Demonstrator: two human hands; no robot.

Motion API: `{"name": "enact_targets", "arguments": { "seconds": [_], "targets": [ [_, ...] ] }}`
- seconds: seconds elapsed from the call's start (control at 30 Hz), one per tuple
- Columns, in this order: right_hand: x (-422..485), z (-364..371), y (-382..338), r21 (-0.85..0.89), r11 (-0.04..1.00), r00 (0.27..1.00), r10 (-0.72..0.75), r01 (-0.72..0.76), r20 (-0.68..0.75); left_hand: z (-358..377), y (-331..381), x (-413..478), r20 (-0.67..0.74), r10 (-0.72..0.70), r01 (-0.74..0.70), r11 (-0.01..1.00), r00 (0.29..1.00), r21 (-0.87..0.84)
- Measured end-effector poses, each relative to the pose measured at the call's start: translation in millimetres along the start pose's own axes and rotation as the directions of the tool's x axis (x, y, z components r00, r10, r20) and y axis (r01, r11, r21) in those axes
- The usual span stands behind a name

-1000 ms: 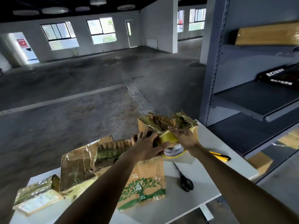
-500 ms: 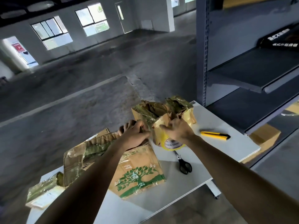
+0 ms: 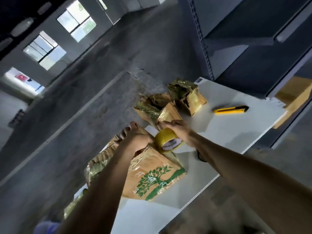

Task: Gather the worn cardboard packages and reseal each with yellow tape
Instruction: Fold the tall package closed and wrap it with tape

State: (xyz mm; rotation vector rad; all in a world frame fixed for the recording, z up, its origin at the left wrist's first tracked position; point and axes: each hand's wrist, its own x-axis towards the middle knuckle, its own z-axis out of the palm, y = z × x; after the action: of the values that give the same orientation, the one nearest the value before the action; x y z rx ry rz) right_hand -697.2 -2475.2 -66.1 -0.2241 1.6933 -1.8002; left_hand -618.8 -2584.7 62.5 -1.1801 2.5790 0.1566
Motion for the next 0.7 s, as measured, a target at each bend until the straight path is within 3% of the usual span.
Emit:
{"name": "enact_targets", "arguments": {
  "seconds": [0.13,0.3,0.47,0.57,0.7],
  "targets": [
    [-5,-7,30,0.417,0.909,0.998,-0.003,-0.025,0.065,4,14,13,-0.014,-0.102,0.103,0.979,0.995,0.176],
    [-12,-5,32,0.524,0.846,0.994,0.071,-0.101,0.078,1,23,12,-0.019,-0.017,0.022,0.950,1.000,0.312],
    [-4,-4,8,0.368,0.927,0.996,0.050,-0.073,0.070,3,22,14,-0.047,-0.060,0.068,0.978,0.997,0.195],
    [-3,-13,10,0.081,0.995,0.998,0.064,-0.063,-0.017,3,20,15,-0.062,-0.068,0.080,0.977,0.996,0.198],
    [0,-14,34,-0.263,0.958,0.985,0.072,-0.112,-0.159,6,22,17,-0.095,-0.019,0.050,0.941,0.995,0.334]
  ]
}}
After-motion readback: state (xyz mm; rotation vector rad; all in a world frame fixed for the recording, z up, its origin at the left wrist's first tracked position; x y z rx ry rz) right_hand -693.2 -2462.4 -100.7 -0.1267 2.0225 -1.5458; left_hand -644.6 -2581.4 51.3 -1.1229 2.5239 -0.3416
